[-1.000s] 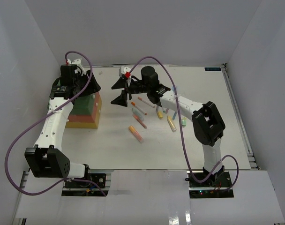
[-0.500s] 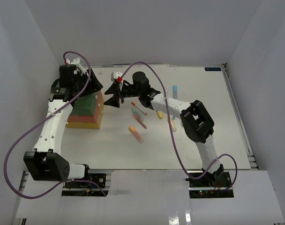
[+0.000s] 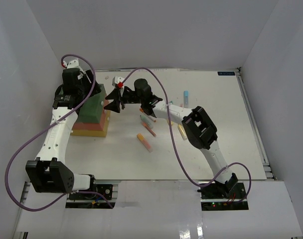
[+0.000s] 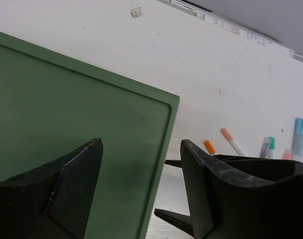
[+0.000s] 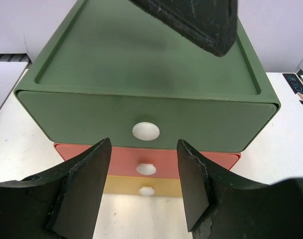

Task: Sort the stationery into containers
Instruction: Open the drawer in the storage box.

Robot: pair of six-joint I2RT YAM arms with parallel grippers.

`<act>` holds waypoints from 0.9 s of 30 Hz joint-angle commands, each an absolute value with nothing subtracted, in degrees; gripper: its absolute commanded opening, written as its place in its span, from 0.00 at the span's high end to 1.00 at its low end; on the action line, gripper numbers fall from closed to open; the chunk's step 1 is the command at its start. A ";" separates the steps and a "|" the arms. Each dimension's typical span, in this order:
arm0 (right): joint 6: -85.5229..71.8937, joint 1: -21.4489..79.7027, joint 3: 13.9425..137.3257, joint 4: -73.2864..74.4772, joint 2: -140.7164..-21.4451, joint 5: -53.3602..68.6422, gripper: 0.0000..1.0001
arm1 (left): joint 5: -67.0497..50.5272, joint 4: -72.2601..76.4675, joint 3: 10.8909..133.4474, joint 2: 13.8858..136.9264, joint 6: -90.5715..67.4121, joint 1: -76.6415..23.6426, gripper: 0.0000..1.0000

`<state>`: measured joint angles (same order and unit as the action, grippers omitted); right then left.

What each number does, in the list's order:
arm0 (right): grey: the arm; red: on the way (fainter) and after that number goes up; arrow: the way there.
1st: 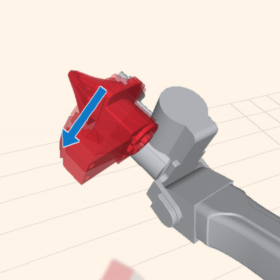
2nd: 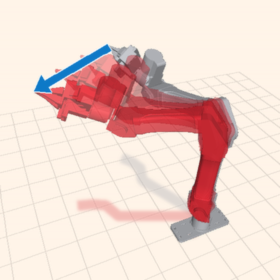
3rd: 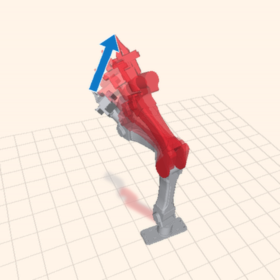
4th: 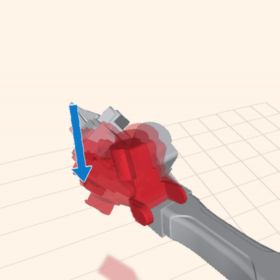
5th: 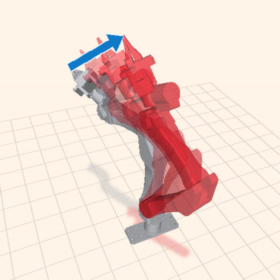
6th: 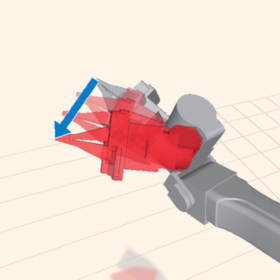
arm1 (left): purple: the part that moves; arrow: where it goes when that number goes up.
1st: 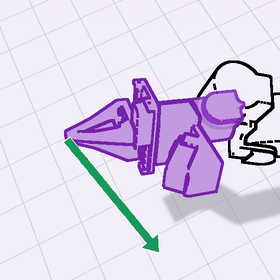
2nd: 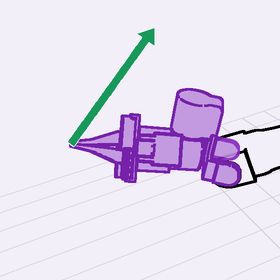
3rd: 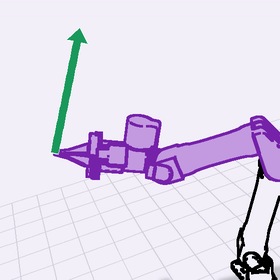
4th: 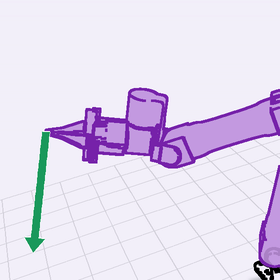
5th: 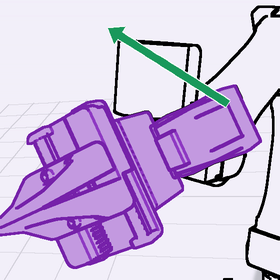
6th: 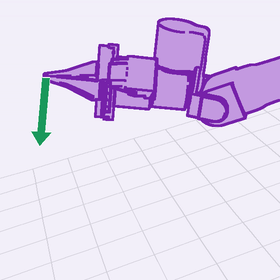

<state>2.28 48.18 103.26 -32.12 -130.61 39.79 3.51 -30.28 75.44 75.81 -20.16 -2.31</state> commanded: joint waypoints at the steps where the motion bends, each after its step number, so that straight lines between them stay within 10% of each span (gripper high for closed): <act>1: 2.02 48.60 106.70 -35.86 -132.01 39.46 0.40 | 7.73 -25.76 73.83 74.70 -18.46 -1.58 0.26; 27: 3.78 49.83 113.03 -32.43 -136.50 40.43 0.57 | 3.78 -21.62 65.22 74.44 -18.28 3.87 0.30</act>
